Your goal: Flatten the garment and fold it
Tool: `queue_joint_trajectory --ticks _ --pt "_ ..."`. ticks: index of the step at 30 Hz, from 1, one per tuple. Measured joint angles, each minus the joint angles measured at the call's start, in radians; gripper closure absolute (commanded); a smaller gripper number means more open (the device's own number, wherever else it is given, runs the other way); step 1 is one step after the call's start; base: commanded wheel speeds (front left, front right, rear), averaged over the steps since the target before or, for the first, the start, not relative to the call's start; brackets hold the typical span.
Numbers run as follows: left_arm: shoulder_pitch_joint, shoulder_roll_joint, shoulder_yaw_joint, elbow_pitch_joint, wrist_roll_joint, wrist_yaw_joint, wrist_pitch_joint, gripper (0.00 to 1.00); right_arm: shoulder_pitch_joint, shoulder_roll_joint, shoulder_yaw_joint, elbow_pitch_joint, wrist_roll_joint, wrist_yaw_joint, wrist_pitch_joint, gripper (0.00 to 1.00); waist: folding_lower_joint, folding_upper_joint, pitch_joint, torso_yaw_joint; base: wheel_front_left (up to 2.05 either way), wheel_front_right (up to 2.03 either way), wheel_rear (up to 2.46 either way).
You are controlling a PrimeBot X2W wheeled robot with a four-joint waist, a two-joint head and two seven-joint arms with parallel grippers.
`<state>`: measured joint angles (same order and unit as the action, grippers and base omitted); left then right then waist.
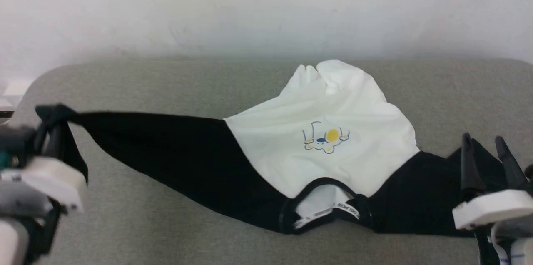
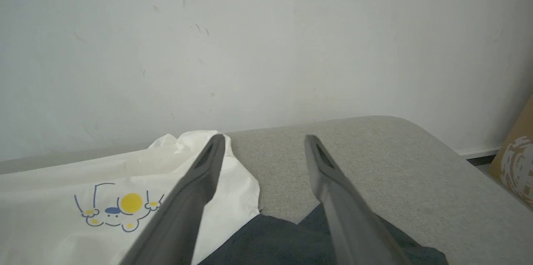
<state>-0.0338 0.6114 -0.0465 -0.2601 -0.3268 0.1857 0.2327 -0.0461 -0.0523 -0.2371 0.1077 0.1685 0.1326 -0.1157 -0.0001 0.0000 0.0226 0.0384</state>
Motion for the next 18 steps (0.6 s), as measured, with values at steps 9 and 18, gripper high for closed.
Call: queue_joint_trajectory --ticks 9,18 --pt "-0.412 0.068 -0.139 0.315 0.053 -0.153 0.142 1.0 -0.088 0.0 0.088 0.01 0.012 -0.001 -0.025 0.0 0.0003 0.0 0.094 -0.099 0.0 0.0 0.0" --pt "-0.748 -0.023 -0.291 0.648 0.159 -0.239 0.045 1.0 -0.127 0.0 0.156 0.067 0.027 -0.001 -0.066 0.0 0.0004 0.0 0.207 -0.214 0.0 0.0 0.0"
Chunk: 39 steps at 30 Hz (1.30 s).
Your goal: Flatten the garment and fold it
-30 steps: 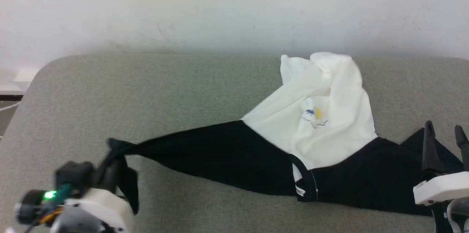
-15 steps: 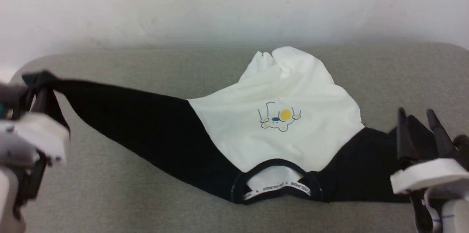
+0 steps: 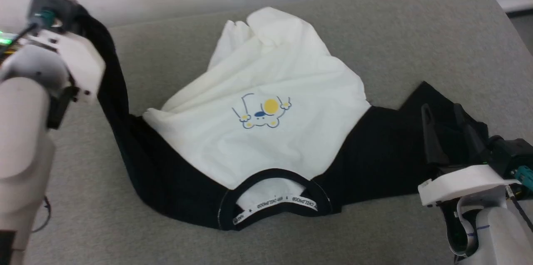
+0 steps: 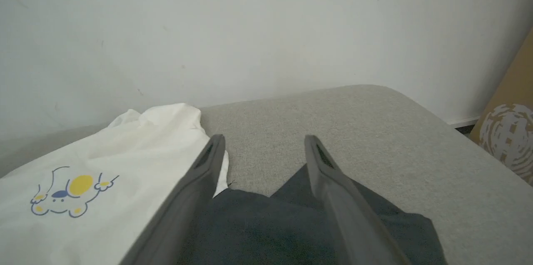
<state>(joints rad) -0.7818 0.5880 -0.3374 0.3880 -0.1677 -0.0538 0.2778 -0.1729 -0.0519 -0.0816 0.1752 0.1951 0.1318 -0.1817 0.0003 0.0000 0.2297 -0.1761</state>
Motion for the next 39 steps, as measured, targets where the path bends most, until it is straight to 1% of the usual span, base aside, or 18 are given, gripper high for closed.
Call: queue_joint_trajectory --ticks 1,2,3,6,10,14,17,20,23,25,27,32,35,39 --pt "-0.016 -0.016 -0.02 0.039 0.007 -0.008 -0.016 1.0 -0.004 0.0 0.005 0.005 0.0 0.0 -0.004 0.0 0.0 0.0 0.011 -0.01 0.0 0.0 0.0" --pt "-0.028 -0.032 -0.039 0.081 0.016 -0.013 -0.03 0.75 -0.006 0.0 0.008 0.01 0.001 0.0 -0.005 0.0 0.0 0.0 0.022 -0.02 0.0 0.0 0.0" --pt "-0.035 -0.047 -0.054 0.125 0.023 -0.016 -0.044 0.0 -0.007 0.0 0.011 0.014 0.001 0.0 -0.006 0.0 0.0 0.0 0.032 -0.029 0.0 0.0 0.0" --pt "-0.047 -0.088 -0.074 0.238 0.033 -0.016 -0.098 0.0 -0.009 0.0 0.017 0.03 0.001 0.0 -0.007 0.0 0.0001 0.0 0.056 -0.049 0.0 0.0 0.0" --pt "-0.058 -0.129 -0.086 0.337 0.03 -0.017 -0.197 0.0 -0.011 0.0 0.018 0.04 -0.003 0.0 -0.001 0.0 -0.0001 0.0 0.062 -0.057 0.0 0.0 0.0" --pt "-0.068 -0.162 -0.082 0.382 0.016 -0.014 -0.31 0.0 -0.009 -0.001 0.001 0.037 -0.032 0.0 0.034 0.0 -0.0002 0.0 0.047 -0.046 0.0 0.0 0.0" --pt "-0.065 -0.188 -0.065 0.395 -0.018 -0.006 -0.382 0.0 0.002 -0.001 -0.011 0.022 -0.05 0.0 0.085 0.0 -0.0003 0.0 0.024 -0.03 0.0 0.0 0.0" --pt "-0.045 -0.195 -0.045 0.379 -0.042 0.003 -0.45 0.0 0.02 -0.012 -0.023 -0.01 -0.065 0.0 0.154 0.0 -0.0004 0.0 -0.006 -0.006 0.0 0.0 0.0" --pt "0.016 -0.204 -0.017 0.325 -0.085 0.006 -0.495 0.0 0.035 -0.053 -0.033 -0.049 -0.057 0.0 0.245 0.0 -0.0005 0.0 -0.038 0.028 0.0 0.0 0.0" --pt "0.077 -0.21 0.004 0.258 -0.108 0.018 -0.512 0.0 0.043 -0.083 -0.052 -0.067 -0.035 0.0 0.323 0.0 -0.0005 0.0 -0.059 0.054 0.0 0.0 0.0" --pt "0.154 -0.216 0.026 0.174 -0.139 0.03 -0.523 0.0 0.055 -0.126 -0.069 -0.076 -0.034 0.0 0.411 0.0 -0.0005 0.0 -0.077 0.081 0.0 0.0 0.0" --pt "0.405 -0.234 0.073 -0.079 -0.187 0.084 -0.534 0.0 0.061 -0.209 -0.117 -0.073 -0.008 0.0 0.637 0.0 -0.0006 0.0 -0.113 0.152 0.0 0.0 0.0" --pt "0.555 -0.263 0.081 -0.219 -0.198 0.124 -0.535 0.0 0.051 -0.261 -0.126 -0.051 0.005 0.0 0.754 0.0 -0.0006 0.0 -0.126 0.194 0.0 0.0 0.0" --pt "0.694 -0.306 0.08 -0.344 -0.201 0.165 -0.535 0.0 -0.006 -0.314 -0.138 0.009 0.019 0.0 0.845 0.0 -0.0004 0.0 -0.13 0.248 0.0 0.0 0.0"
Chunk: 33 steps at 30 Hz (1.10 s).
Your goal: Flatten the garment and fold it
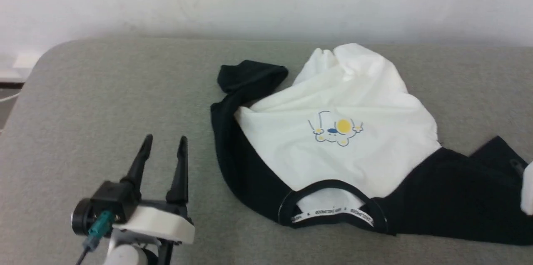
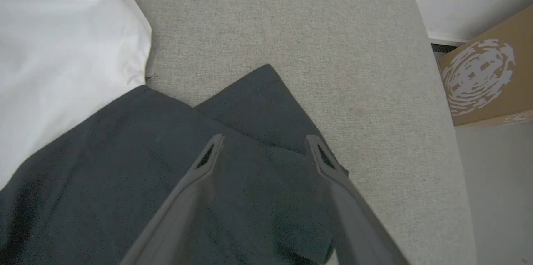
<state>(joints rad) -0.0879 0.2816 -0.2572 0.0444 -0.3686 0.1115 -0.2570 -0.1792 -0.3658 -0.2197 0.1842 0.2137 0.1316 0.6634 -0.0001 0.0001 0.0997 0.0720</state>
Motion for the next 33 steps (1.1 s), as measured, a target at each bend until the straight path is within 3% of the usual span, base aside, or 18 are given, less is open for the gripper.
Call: queue_joint_trajectory --ticks 7,18,19,20,27,33 --pt "0.042 -0.027 -0.027 -0.052 0.02 0.008 0.0 0.0 -0.115 -0.07 -0.055 0.191 -0.049 0.0 0.033 0.0 0.0001 0.0 0.029 0.081 0.0 0.0 0.0" --pt "0.029 -0.04 -0.029 -0.064 0.026 0.007 0.0 0.0 -0.192 -0.075 -0.105 0.447 -0.153 -0.002 -0.044 0.0 0.0001 0.0 0.11 0.159 0.0 0.0 0.0" --pt "0.028 -0.04 -0.028 -0.064 0.026 0.007 0.0 0.0 -0.198 -0.078 -0.097 0.455 -0.152 -0.002 -0.053 0.55 0.0001 0.0 0.114 0.162 0.0 0.0 0.0" --pt "0.028 -0.04 -0.027 -0.063 0.026 0.007 0.0 0.0 -0.203 -0.081 -0.087 0.461 -0.151 -0.002 -0.069 1.0 0.0002 -0.0001 0.117 0.164 0.0 0.0 0.0" --pt "0.025 -0.043 -0.028 -0.06 0.03 0.008 0.0 0.0 -0.262 -0.107 -0.061 0.49 -0.17 0.0 -0.268 1.0 0.0002 0.0 0.108 0.15 0.0 0.0 0.0" --pt "0.011 -0.06 -0.043 -0.072 0.044 0.003 0.0 0.0 -0.478 -0.189 -0.124 0.473 -0.254 0.0 -0.488 1.0 0.0002 -0.0001 0.127 0.154 0.0 0.0 0.0"
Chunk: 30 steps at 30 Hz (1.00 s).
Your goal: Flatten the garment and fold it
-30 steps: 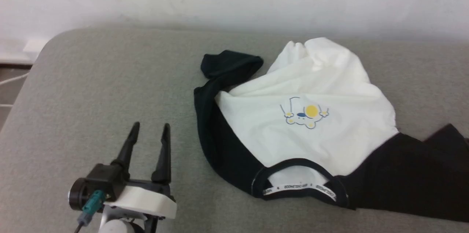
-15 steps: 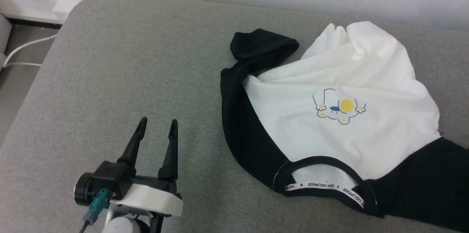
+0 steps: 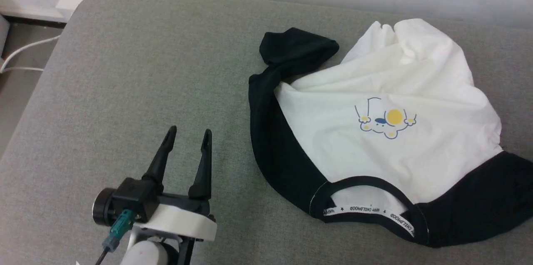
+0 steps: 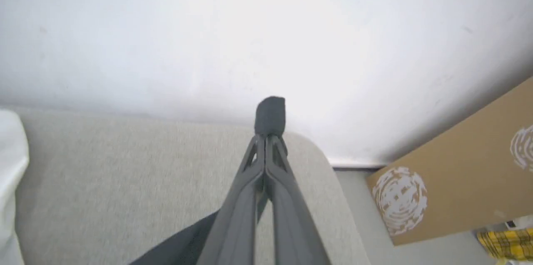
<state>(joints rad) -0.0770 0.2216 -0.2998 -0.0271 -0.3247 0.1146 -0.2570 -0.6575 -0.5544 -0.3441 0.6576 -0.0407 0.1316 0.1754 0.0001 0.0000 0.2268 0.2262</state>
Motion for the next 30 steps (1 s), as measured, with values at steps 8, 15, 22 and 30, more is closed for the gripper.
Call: queue_joint_trajectory --ticks 8,15,22,30 --pt "-0.031 -0.016 -0.007 -0.005 0.006 -0.018 0.0 0.0 -0.153 0.006 -0.094 0.059 -0.187 0.0 -0.137 1.0 0.0 0.0 0.046 0.036 0.0 0.0 0.0" --pt "-0.041 -0.033 -0.013 0.006 0.01 -0.027 0.0 0.0 -0.133 0.045 -0.2 0.209 -0.333 0.001 -0.114 0.44 0.0 0.0001 0.07 0.067 0.0 0.0 0.0" --pt "-0.048 -0.037 -0.008 0.033 0.01 -0.034 0.0 0.0 -0.113 0.11 -0.272 0.261 -0.398 0.001 -0.186 0.0 -0.0001 0.0 0.052 0.058 0.0 0.0 0.0" --pt "-0.03 -0.031 0.012 0.045 0.006 -0.035 0.0 0.0 -0.139 0.182 -0.143 0.349 -0.297 0.001 -0.367 0.0 -0.0002 0.0 -0.018 0.007 0.0 0.0 0.0"
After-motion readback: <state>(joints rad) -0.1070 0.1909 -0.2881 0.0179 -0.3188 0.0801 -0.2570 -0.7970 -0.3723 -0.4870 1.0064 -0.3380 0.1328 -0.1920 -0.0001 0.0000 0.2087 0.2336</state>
